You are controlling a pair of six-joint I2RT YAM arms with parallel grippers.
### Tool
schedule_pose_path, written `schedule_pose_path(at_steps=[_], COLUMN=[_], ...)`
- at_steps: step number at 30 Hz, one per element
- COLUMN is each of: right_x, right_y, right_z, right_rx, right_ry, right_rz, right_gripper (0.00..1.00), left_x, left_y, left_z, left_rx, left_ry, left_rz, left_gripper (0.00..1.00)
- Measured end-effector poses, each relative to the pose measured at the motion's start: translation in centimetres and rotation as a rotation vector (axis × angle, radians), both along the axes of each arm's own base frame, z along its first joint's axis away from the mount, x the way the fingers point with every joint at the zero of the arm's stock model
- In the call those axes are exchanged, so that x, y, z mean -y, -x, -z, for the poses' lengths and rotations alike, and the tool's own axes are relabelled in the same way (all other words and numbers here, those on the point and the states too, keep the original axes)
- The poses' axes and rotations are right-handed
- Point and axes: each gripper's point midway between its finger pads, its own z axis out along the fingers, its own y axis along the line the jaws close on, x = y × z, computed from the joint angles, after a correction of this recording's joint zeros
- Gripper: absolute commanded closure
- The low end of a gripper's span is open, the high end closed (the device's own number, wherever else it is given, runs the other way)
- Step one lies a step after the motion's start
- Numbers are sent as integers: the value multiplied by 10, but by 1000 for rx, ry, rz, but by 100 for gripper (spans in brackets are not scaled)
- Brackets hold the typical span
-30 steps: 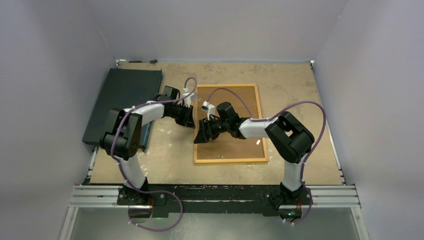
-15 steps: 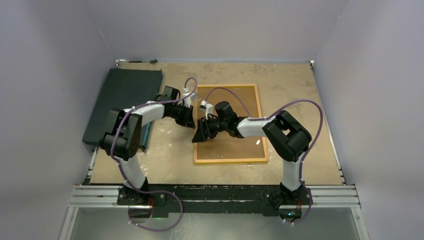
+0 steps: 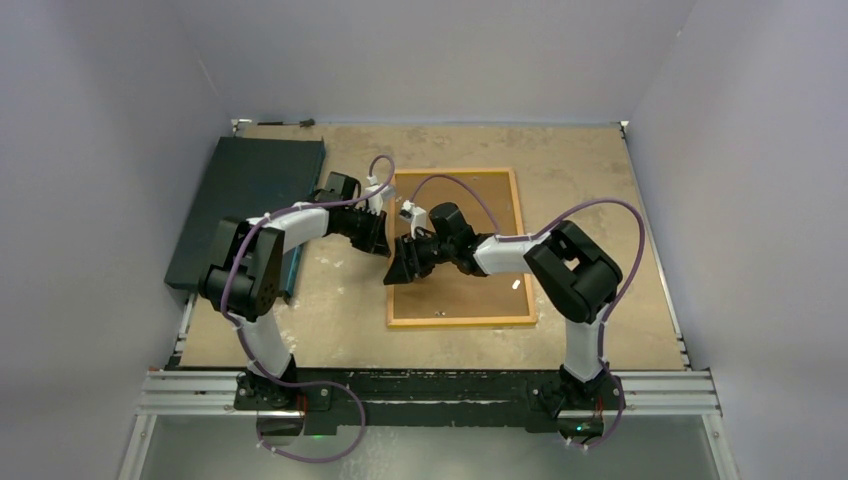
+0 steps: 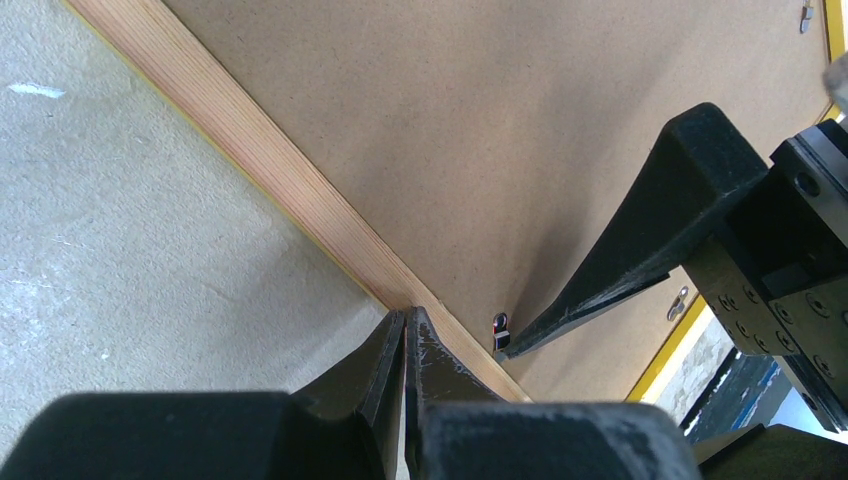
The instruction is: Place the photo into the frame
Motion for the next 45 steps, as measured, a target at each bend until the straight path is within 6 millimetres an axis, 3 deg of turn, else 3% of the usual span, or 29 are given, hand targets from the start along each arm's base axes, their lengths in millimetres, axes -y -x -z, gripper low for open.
schedule_pose_path(at_steps=[22,26,35,45], right_x=[-4,-4,10,17], right_y=[-16,-14,-6,3], right_z=[0,-2,-28,-1], right_rx=[40,43,93,47], right_ry=[-43,-41,-43,2], right_rz=[99,101,110,107], right_gripper=[40,32,28,30], left_x=[0,-1,0,0], left_y=[0,0,2,2], left_z=[0,0,-1,-2], left_rx=[4,4,0,0], left_ry=[-4,-5,-10,-9], left_rz=[0,0,3,4], left_gripper=[99,99,99,99])
